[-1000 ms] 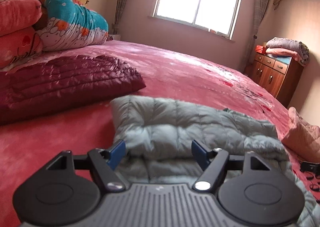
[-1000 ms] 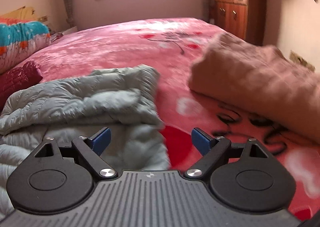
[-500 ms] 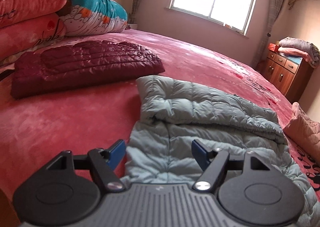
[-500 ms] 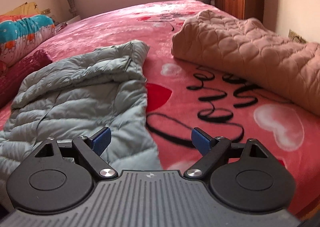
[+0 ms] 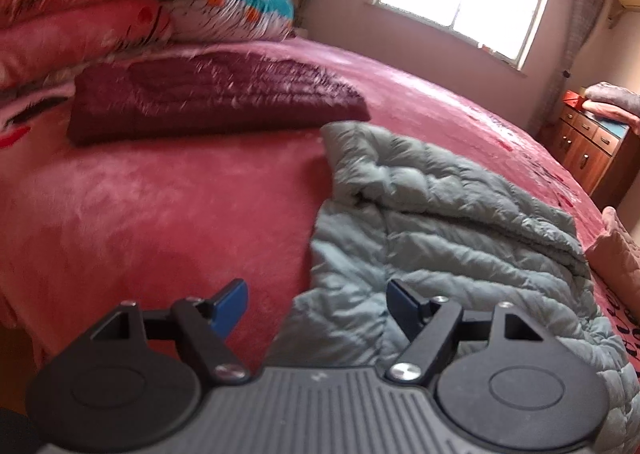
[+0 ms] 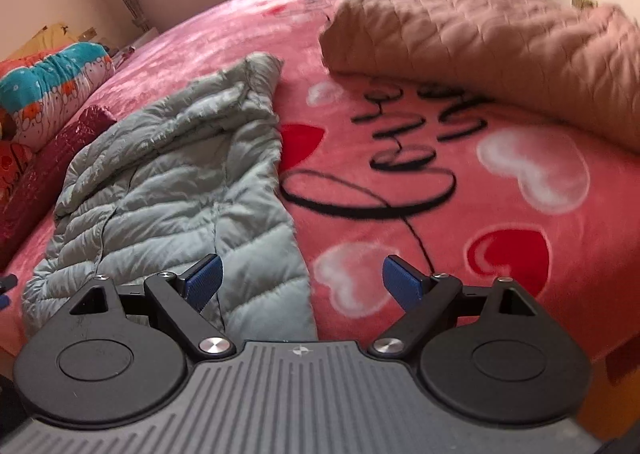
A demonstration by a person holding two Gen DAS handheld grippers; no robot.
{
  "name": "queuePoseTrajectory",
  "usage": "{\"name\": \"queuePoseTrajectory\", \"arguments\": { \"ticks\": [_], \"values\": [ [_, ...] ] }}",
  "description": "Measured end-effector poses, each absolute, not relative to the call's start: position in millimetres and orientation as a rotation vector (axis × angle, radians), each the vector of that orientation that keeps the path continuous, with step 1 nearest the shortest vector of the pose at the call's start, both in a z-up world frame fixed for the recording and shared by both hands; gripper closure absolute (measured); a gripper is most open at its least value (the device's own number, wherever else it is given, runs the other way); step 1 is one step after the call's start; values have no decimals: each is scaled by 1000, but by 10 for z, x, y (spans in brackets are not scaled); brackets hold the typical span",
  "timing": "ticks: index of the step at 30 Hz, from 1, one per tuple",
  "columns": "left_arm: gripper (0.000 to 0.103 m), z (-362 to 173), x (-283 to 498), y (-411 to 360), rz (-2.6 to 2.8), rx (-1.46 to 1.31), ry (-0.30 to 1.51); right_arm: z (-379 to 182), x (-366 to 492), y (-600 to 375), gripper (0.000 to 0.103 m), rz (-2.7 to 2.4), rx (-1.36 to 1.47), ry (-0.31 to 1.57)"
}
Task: Fold large clothes
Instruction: 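Release the jacket and smooth the folded stack with both grippers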
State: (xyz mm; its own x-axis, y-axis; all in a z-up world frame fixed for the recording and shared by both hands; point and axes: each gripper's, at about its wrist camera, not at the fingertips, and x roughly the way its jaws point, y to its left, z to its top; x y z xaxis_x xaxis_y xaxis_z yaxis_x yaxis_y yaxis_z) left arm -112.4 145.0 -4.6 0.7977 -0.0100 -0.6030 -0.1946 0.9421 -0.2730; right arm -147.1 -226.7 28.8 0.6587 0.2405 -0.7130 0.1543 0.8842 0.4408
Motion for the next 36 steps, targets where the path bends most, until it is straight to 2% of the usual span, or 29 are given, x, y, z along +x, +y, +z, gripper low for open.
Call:
{"name": "queuePoseTrajectory", "arguments": {
  "ticks": [14, 33, 34, 36],
  "values": [
    [27, -330, -1062, 1541, 22, -375, 774, 11, -1319, -2206, 0, 241, 606, 1036],
    [27, -434, -1117, 1454, -154, -360, 908, 19, -1155, -1680, 0, 447, 455, 1161],
    [27, -436, -1112, 1454, -165, -364, 917, 24, -1149, -1663, 1, 446, 452, 1161],
    [27, -441, -1111, 1452, -190, -374, 934, 15, -1106, -1666, 16, 446, 452, 1154]
  ]
}}
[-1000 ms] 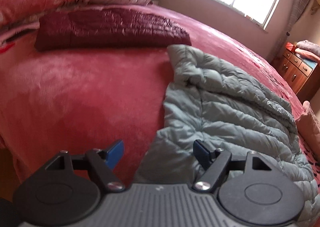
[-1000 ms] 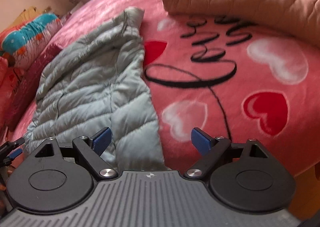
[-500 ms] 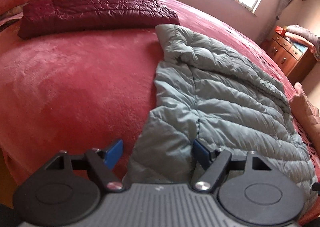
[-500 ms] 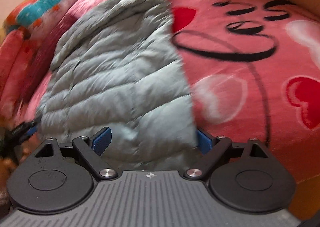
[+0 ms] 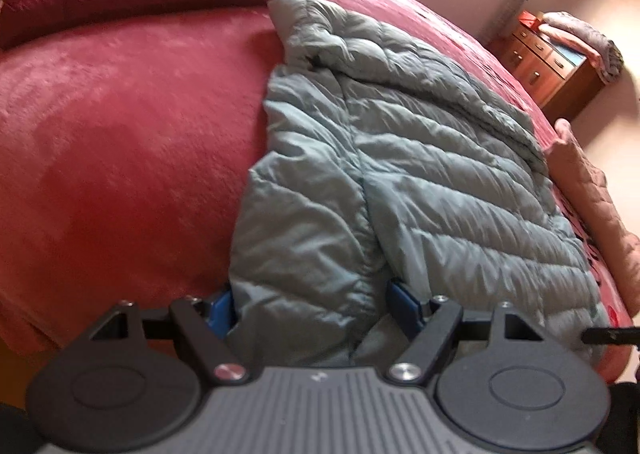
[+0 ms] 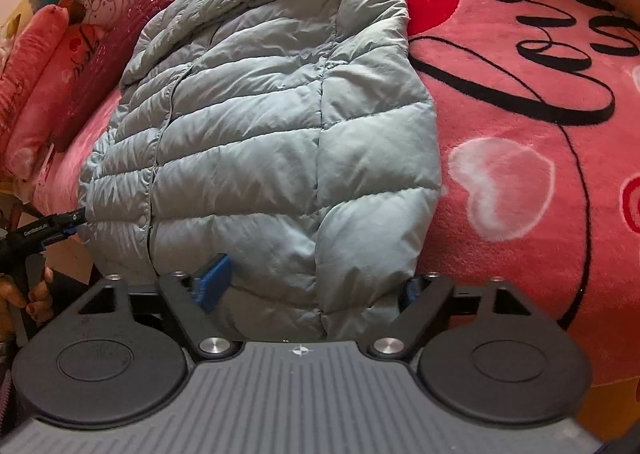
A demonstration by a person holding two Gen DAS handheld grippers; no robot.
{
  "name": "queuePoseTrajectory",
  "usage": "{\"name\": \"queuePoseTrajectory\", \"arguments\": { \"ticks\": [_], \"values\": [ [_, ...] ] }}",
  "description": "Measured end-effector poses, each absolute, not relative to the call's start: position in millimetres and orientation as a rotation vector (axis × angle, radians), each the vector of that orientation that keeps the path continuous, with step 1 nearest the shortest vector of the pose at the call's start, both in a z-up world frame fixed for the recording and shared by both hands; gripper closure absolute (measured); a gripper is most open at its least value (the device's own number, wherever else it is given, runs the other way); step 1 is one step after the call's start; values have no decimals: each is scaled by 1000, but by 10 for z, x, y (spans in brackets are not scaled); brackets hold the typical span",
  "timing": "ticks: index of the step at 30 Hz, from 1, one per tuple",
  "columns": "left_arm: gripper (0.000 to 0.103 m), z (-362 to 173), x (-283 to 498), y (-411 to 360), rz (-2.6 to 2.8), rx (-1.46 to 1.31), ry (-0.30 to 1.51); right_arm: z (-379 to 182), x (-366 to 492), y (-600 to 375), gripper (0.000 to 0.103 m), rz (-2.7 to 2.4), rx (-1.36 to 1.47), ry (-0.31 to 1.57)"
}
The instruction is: Fold large clothes
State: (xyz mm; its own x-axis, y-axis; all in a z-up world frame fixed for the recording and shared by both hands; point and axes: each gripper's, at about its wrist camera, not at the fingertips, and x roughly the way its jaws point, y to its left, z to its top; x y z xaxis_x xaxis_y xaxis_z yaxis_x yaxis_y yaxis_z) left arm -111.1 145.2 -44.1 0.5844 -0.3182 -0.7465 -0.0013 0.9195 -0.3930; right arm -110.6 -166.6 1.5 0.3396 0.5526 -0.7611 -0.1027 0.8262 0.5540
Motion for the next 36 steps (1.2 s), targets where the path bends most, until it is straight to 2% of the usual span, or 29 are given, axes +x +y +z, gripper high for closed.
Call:
{"name": "queuePoseTrajectory", "arguments": {
  "ticks": [1, 3, 4, 6, 7, 11, 14, 18, 23, 24, 26, 30, 31, 36],
  "values": [
    [27, -443, -1111, 1450, -204, -379, 942, 18, -1137, -1706, 20, 449, 456, 1149],
    [30, -440, -1118, 1441, -225, -390, 951, 17, -1150, -1730, 34, 449, 473, 1142],
    [32, -440, -1121, 1439, -238, -396, 955, 0, -1134, -1746, 37, 448, 478, 1138],
    [33, -432, -1128, 1446, -262, -422, 964, 7, -1146, -1774, 51, 459, 484, 1126],
    [34, -431, -1132, 1465, -279, -448, 967, 11, -1143, -1771, 54, 467, 489, 1119],
    [35, -433, -1145, 1484, -331, -497, 969, -7, -1124, -1768, 54, 483, 504, 1120],
    [34, -405, -1172, 1466, -354, -495, 966, -30, -1092, -1786, 50, 483, 532, 1126],
    [16, -374, -1189, 1424, -409, -491, 953, -45, -1085, -1775, 44, 488, 556, 1134],
    [15, -343, -1216, 1198, -470, -381, 953, -31, -1071, -1733, 43, 494, 548, 1132],
    [17, -348, -1214, 1173, -469, -364, 956, -26, -1072, -1719, 47, 499, 542, 1131],
    [27, -362, -1203, 1142, -469, -348, 965, -19, -1065, -1692, 56, 506, 531, 1128],
    [77, -351, -1206, 1162, -463, -355, 969, 30, -1087, -1663, 75, 522, 545, 1090],
    [84, -343, -1206, 1168, -462, -360, 966, 48, -1098, -1662, 77, 523, 551, 1075],
    [94, -231, -1259, 1172, -471, -365, 921, 136, -1173, -1679, 83, 531, 605, 992]
  ]
}}
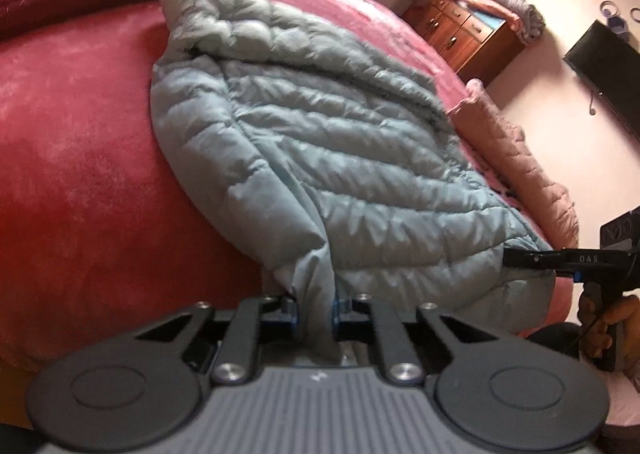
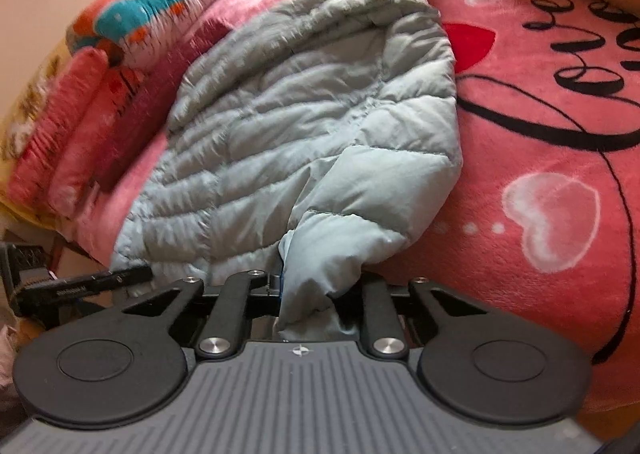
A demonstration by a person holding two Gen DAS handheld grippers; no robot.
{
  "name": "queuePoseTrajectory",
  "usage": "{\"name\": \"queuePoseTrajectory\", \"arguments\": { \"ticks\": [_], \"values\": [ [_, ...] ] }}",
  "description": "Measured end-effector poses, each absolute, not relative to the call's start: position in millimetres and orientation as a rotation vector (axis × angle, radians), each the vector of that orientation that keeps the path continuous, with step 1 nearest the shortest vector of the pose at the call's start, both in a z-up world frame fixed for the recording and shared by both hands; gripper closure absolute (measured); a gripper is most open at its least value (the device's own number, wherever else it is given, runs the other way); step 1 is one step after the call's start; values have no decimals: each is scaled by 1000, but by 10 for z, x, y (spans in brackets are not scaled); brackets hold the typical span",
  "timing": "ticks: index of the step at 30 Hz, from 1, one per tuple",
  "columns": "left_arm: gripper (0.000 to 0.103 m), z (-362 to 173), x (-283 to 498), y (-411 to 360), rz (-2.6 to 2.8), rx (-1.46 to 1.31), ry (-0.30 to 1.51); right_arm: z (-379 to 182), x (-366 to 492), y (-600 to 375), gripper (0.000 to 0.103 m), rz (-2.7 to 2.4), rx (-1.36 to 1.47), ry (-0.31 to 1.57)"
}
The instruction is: Fold large clothes
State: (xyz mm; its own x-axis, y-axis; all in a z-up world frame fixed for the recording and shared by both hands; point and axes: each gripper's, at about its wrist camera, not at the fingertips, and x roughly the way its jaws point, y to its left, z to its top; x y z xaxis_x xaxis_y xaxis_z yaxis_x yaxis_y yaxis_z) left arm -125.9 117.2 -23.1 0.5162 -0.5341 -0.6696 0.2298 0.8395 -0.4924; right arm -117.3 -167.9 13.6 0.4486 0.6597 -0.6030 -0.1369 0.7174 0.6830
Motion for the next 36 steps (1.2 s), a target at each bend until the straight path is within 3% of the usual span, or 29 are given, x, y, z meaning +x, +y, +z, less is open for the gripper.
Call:
{"name": "queuePoseTrajectory", "arguments": {
  "ticks": [9, 23, 36],
  "values": [
    [96, 251, -1477, 1206, -580, -418, 755, 282, -1411, -1890, 86, 632, 846, 813],
    [96, 893, -1912, 1584, -664, -542, 542, 731, -1817, -1937, 86, 777, 947, 687],
    [95, 708, -1411, 1860, -432, -849, 582, 604, -1208, -2214, 86, 664, 1207, 712]
  ]
}}
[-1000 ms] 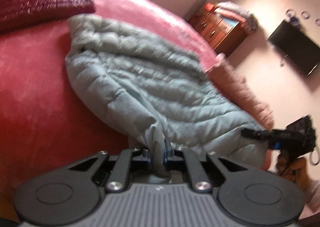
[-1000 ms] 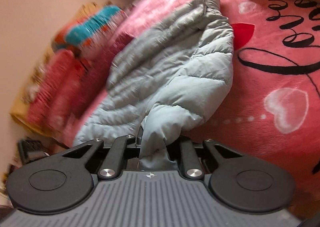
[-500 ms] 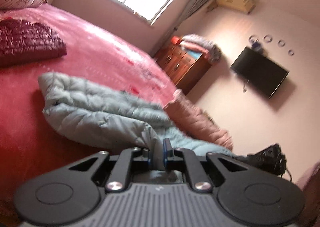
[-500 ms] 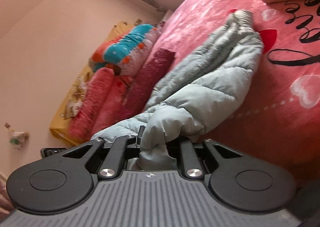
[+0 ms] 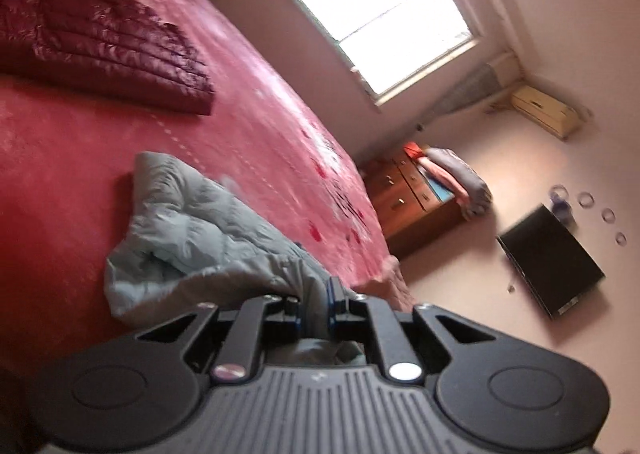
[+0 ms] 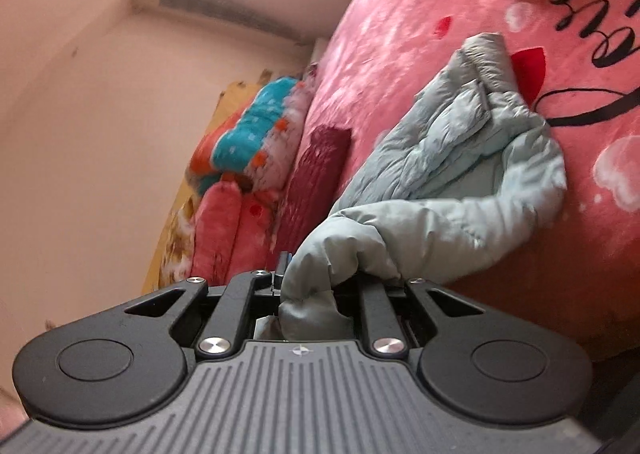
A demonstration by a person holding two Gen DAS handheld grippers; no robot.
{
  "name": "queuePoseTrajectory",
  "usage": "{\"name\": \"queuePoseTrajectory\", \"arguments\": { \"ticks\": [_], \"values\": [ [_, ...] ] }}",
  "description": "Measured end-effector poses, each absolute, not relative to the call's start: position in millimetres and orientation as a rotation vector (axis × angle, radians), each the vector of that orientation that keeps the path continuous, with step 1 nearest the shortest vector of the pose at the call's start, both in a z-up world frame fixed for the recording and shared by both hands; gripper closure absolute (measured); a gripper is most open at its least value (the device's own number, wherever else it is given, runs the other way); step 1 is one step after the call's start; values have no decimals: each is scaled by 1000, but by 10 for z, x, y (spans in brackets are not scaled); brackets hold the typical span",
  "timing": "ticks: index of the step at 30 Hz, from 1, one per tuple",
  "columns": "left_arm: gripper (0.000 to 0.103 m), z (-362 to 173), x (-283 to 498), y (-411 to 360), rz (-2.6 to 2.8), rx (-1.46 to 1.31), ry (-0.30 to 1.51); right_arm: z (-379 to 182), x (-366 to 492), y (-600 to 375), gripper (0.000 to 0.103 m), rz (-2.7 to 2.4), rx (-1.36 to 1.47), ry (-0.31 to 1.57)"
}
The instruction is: Fold large clothes
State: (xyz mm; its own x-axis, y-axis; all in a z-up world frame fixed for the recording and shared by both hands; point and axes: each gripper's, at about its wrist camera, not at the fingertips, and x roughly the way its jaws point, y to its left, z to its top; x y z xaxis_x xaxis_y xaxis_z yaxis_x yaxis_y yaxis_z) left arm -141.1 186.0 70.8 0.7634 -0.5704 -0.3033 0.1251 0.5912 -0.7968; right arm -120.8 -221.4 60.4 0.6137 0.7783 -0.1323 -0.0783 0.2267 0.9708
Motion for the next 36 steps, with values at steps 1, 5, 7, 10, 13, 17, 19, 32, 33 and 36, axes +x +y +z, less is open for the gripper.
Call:
{"name": "queuePoseTrajectory", "arguments": {
  "ticks": [1, 5, 7, 10, 13, 17, 19, 32, 33, 36],
  "values": [
    [95, 683, -1362, 1905, -418, -869, 581, 577, -1121, -2245, 86, 652, 1233, 710],
    [95, 633, -1083, 1942, -344, -872, 577, 478, -754, -2367, 85, 612, 1343, 690],
    [95, 575, -920, 1957, -323, -882, 579, 430, -550, -2399, 84, 595, 1358, 681],
    [95, 478, -694, 1941, -276, -880, 594, 369, -276, -2375, 82, 563, 1360, 687],
    [95, 361, -531, 1928, -244, -901, 607, 253, -19, -2313, 80, 541, 1354, 691],
    [94, 222, -360, 1917, -201, -903, 633, 103, 146, -2257, 76, 525, 1379, 703],
    [94, 172, -296, 1929, -186, -910, 640, 8, 200, -2262, 69, 504, 1372, 706],
    [55, 176, -250, 1977, -147, -906, 601, -347, 218, -2321, 19, 558, 1452, 619],
    [53, 192, -269, 1975, -148, -904, 593, -343, 205, -2329, 10, 569, 1459, 608],
    [48, 262, -348, 1939, -142, -865, 586, -337, 188, -2353, 3, 612, 1456, 591]
  ]
}}
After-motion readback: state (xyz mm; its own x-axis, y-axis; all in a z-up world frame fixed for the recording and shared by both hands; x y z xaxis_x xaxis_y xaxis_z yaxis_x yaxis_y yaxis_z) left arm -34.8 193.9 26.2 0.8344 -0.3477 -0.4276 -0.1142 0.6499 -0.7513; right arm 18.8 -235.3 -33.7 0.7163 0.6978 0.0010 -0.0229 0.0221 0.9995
